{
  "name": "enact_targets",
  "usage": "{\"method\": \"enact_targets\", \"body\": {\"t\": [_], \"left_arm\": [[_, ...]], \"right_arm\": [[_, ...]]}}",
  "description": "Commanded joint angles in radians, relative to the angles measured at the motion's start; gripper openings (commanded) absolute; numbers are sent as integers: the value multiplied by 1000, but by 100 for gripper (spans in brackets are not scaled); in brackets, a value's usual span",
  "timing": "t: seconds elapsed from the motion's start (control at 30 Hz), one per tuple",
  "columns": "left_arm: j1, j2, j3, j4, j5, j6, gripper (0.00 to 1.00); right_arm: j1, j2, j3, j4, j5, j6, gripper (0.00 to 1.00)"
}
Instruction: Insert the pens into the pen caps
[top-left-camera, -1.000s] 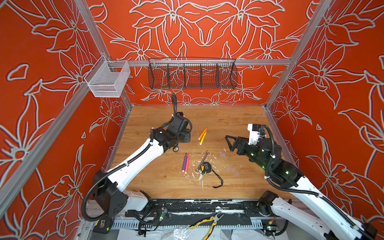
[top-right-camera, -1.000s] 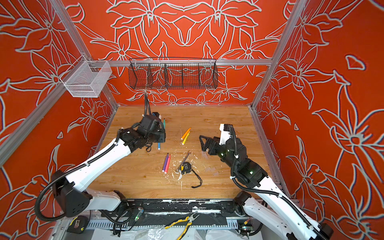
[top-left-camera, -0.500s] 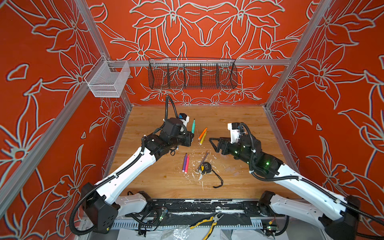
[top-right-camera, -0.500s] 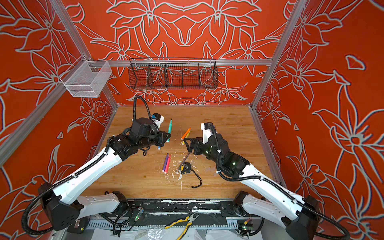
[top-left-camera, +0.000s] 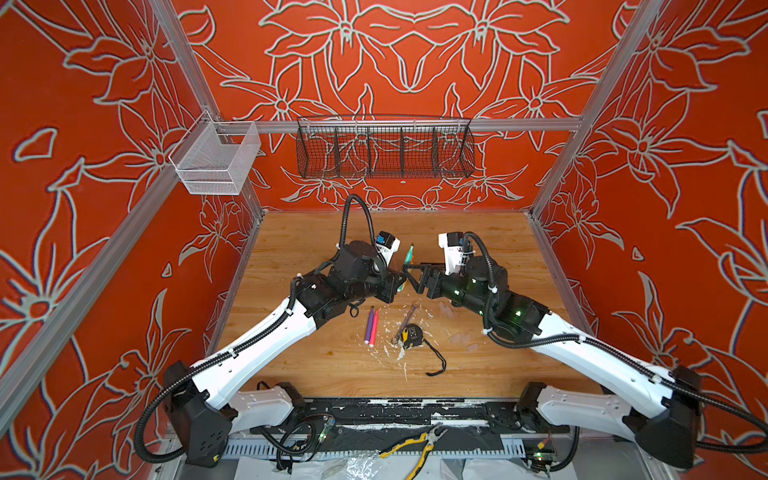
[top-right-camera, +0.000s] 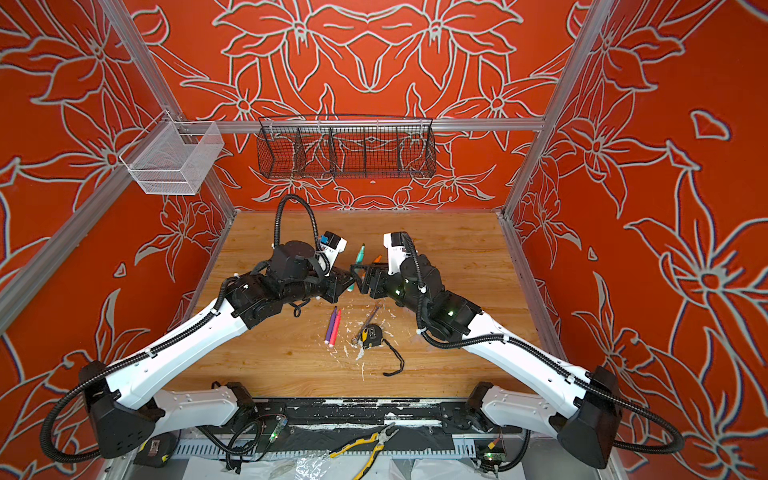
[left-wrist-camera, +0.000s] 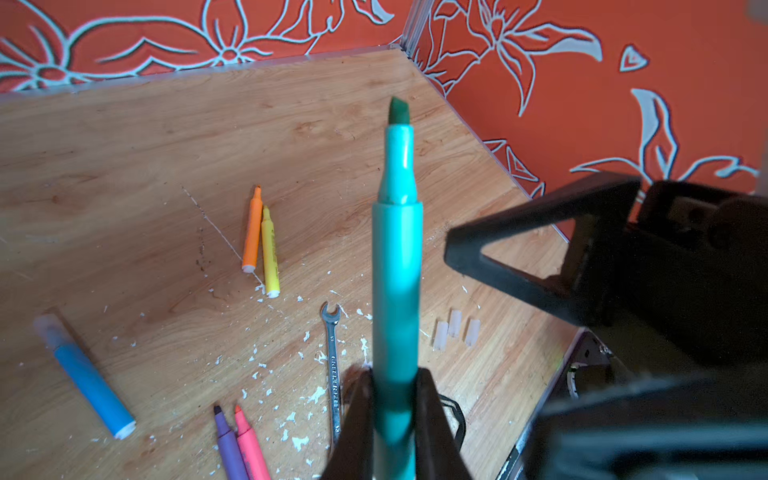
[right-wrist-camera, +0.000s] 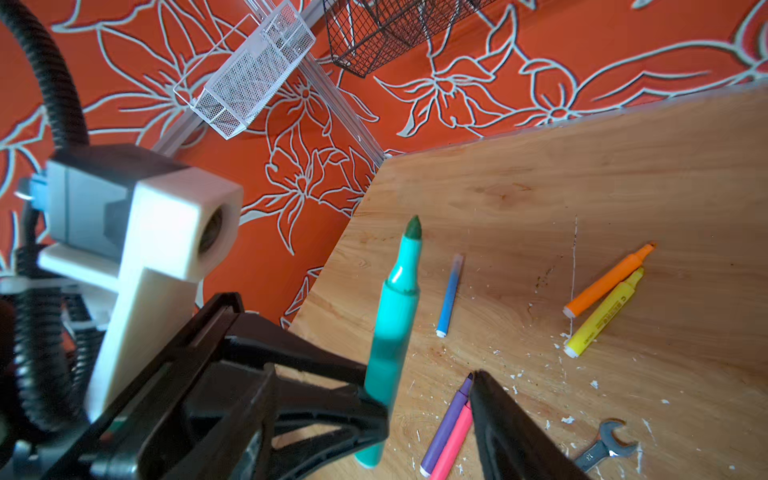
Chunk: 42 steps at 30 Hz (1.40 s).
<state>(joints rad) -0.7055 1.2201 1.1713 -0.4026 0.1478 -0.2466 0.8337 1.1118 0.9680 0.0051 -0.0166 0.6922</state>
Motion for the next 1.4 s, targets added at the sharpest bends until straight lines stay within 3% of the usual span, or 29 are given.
{"method": "enact_targets", "body": {"t": [0.0,0.23,0.47,0.8,0.87,1.07,1.37], "left_arm": [[-26,-23,10,34,6,47,0],[-89,-48,-10,57,-15,93,0],[-131,-41,-3,57,-55,122,0],[-152,-6,10,54,-110,136,0],[-152,-2,10,57,-123,132,15],[-152,-9,-2,79,-132,124,37],[-152,3,-7,92,-124,122,43]], "right_arm": [[7,-18,24,15,67,16,72],[6,-23,13,16,108,36,62],[7,-36,13,9,118,36,37],[8,-43,-15,12,127,55,14],[8,-41,-23,23,119,63,11],[29,-39,-48,52,115,79,6],[48,-55,-83,111,120,105,6]]}}
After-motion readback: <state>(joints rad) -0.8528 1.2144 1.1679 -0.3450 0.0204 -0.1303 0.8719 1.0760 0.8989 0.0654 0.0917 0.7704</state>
